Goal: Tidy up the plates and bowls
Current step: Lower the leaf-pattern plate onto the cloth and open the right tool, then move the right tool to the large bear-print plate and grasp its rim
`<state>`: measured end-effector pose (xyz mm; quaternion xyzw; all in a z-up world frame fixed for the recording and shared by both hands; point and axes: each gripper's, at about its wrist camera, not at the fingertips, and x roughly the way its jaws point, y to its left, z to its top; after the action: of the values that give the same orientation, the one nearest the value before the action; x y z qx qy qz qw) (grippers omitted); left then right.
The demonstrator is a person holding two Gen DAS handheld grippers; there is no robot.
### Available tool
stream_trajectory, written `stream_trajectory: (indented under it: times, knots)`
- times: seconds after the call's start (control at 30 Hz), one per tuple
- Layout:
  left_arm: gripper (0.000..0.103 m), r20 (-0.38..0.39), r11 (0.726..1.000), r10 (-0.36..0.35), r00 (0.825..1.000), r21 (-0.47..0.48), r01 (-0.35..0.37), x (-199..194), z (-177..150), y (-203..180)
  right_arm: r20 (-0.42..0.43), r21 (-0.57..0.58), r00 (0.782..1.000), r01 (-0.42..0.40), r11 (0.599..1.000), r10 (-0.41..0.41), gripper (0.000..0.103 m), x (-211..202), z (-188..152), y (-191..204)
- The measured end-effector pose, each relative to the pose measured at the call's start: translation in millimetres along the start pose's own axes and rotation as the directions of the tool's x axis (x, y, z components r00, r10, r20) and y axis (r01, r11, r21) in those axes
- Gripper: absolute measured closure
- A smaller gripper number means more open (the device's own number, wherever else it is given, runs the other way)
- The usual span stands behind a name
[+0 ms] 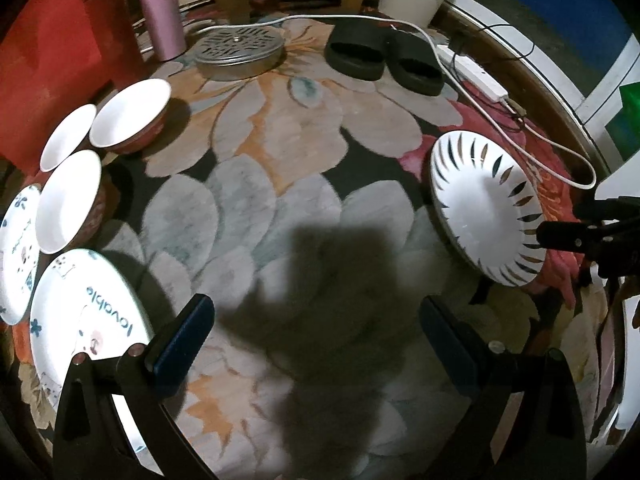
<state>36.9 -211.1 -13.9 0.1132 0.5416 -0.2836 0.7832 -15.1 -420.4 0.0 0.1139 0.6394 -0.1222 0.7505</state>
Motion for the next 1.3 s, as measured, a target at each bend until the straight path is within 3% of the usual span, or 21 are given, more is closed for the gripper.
stream_trajectory:
  times: [0.53,1.3]
  knots:
    - [0.0,0.023,0.991,0.071,0.997,-0.111,-0.068,-24,-25,68,-0.021,-0.076,0.999,-0.028,0.997,0.027,0.0,7,-1,54]
    - [0.001,-0.004,0.931,0.197,0.98,-0.312,-0.188,-51,-73,190,-0.019,-0.254,0.996,-0.092,0.963,0.09,0.0,26,9,169]
